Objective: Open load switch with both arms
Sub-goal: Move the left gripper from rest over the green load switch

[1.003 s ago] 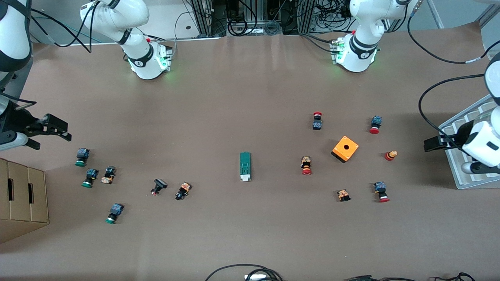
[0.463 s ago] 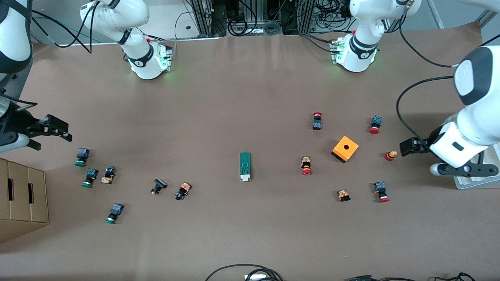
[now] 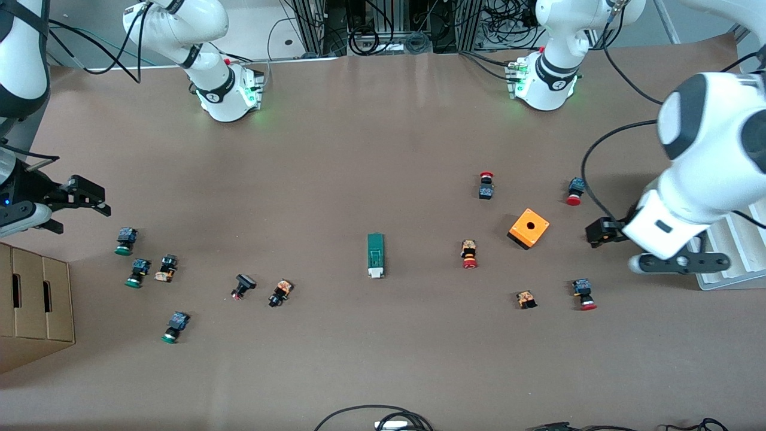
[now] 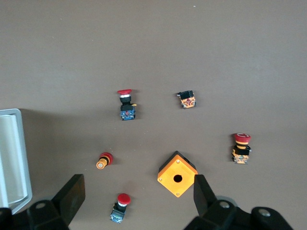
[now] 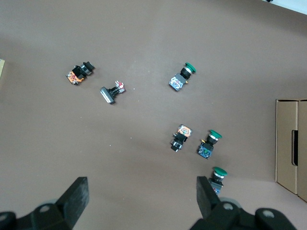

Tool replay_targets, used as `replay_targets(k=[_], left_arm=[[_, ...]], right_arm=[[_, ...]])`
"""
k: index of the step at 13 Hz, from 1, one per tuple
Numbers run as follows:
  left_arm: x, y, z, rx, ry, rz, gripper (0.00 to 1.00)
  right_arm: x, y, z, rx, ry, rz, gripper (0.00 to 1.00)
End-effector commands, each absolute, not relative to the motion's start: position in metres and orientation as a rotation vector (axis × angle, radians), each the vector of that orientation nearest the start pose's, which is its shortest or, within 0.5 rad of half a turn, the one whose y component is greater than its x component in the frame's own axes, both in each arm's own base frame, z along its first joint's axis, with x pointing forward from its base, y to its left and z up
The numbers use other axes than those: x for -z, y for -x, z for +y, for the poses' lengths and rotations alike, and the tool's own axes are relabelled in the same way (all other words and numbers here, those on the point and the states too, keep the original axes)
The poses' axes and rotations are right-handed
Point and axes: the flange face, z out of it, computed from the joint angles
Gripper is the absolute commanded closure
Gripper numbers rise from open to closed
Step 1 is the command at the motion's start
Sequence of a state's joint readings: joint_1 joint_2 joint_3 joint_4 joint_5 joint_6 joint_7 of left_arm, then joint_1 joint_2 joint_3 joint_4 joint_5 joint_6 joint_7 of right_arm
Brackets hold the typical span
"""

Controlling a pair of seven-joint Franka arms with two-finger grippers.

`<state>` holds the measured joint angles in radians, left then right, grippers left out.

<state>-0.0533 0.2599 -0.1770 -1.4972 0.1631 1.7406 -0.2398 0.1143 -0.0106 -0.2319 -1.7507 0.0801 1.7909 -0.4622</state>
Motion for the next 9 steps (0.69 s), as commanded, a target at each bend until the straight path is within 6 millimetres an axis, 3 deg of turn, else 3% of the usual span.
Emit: replay_targets(k=[1, 3, 4, 6, 9], left_arm=[[-0.523, -0.621, -0.169, 0.117, 2.927, 0.032, 0.00], [-0.520, -0.615, -0.193, 0.219, 2.798, 0.130, 0.00], [-0.522, -0.599, -0.214, 0.238, 2.793, 0.167, 0.00], [-0.531, -0.572, -0.253, 0.291, 2.806, 0.064, 0.00], [-0.532, -0.541, -0.314, 0.348, 2.847, 0.056, 0.00]], right_arm=[[-0.571, -0.560, -0.059, 0.082, 3.051, -0.527, 0.00], [-0.569, -0.560, -0.059, 0.074, 3.043, -0.516, 0.00], [-0.568, -0.560, -0.057, 0.072, 3.041, -0.508, 0.00], [-0.569, -0.561, -0.052, 0.072, 3.049, -0.447, 0.00], [-0.568, -0.561, -0.050, 0.061, 3.056, -0.388, 0.00]])
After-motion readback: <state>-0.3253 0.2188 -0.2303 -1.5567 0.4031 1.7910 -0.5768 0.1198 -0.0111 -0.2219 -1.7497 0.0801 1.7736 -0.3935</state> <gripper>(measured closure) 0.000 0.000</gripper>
